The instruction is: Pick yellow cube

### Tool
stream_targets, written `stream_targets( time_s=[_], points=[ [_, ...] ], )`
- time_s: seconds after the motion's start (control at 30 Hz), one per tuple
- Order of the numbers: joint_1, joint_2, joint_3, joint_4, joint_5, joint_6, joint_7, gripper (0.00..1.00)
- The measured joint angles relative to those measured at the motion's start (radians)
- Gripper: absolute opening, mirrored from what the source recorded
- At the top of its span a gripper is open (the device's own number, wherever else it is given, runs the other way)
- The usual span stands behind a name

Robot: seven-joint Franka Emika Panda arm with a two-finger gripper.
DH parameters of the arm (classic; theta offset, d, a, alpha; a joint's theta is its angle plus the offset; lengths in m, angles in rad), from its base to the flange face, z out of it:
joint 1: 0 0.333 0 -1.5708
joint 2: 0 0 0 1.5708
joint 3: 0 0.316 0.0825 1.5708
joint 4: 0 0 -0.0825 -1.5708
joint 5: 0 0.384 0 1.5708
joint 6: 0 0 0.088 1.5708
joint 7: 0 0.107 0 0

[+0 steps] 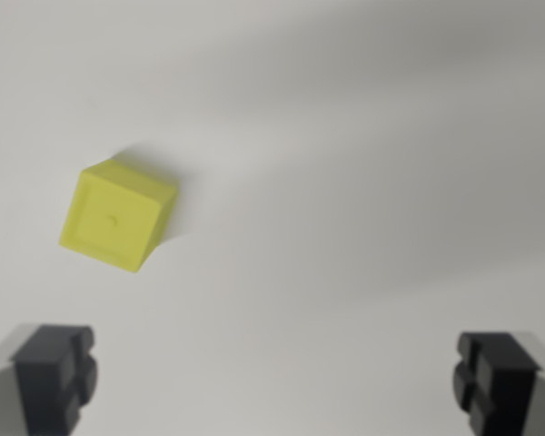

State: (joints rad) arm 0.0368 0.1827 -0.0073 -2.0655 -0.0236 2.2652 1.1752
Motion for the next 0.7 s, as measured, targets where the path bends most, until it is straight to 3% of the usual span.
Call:
stream_targets(
  time_s=[0.7],
  points=[
    [0.057, 0.092, 0.0, -0.02, 0.004, 0.105, 0.176, 1.0]
  ],
)
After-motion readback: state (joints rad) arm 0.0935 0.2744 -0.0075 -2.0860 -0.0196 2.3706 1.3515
